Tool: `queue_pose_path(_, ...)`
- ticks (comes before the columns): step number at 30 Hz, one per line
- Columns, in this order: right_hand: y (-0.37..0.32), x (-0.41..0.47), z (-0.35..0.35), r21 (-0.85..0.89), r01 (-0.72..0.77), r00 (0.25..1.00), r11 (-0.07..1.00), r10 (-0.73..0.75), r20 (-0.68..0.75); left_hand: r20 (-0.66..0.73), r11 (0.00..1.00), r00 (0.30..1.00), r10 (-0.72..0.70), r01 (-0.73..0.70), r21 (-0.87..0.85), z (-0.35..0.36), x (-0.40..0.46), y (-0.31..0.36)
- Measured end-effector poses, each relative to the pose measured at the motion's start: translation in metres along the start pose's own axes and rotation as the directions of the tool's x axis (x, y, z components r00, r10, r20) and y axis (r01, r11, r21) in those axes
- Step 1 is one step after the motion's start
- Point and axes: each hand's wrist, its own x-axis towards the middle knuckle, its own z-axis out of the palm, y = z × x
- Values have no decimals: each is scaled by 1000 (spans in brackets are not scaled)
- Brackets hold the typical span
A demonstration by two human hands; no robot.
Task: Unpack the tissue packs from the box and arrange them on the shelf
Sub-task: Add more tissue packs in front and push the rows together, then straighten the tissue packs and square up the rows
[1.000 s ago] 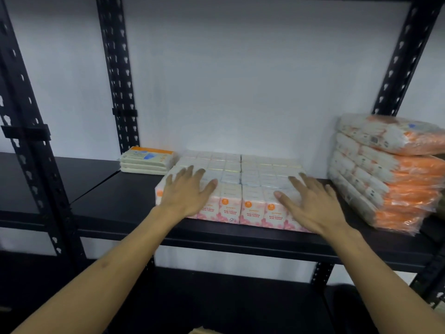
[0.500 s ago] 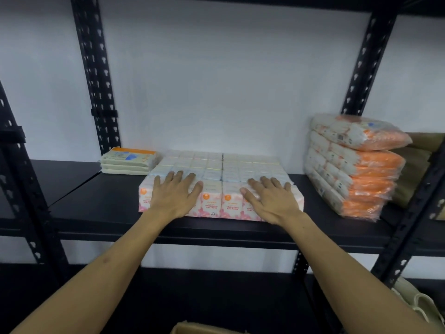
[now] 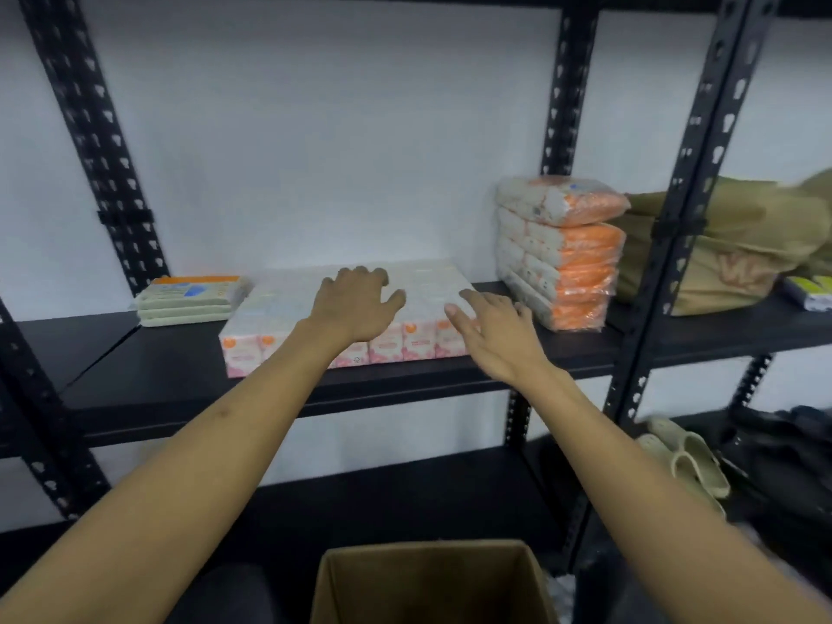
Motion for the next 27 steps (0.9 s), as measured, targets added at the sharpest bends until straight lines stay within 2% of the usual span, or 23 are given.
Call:
queue_pose_path(3,35,-64,-20,147,-99,987,984,115,-108,12,979,989,147,-144,-145,13,-22,52)
queue_pose_path(6,68,-141,-35,328,-290,927,899,349,-136,14,941,944,329,-327,-87,38,-44,111)
queue_pose_path(9,89,-214,-40,345,-472,826,812,544,-150,98,866,862,497,-484,-127,61,-64,171)
queue_pose_path(12,102,-287,-41,363,-593,712,719,678,-181,122,771,773,623,-580,-263,76,-92,228)
queue_pose_path(14,108,-344,-39,389,-676,607,626,772,-189,134,685,692,709,-632,-361,88,-121,260)
queue_pose_path(17,117,-415,-39,382,-777,476,501,864,-166,122,592,606,786,-682,-429,101,-160,291)
queue_pose_path(21,136,-482,-43,312,-879,349,361,932,-95,122,498,513,849,-703,-508,123,-204,331)
queue_pose_path(27,186,-538,-13,302,-934,211,190,977,38,295,478,377,878,-654,-586,179,-248,390)
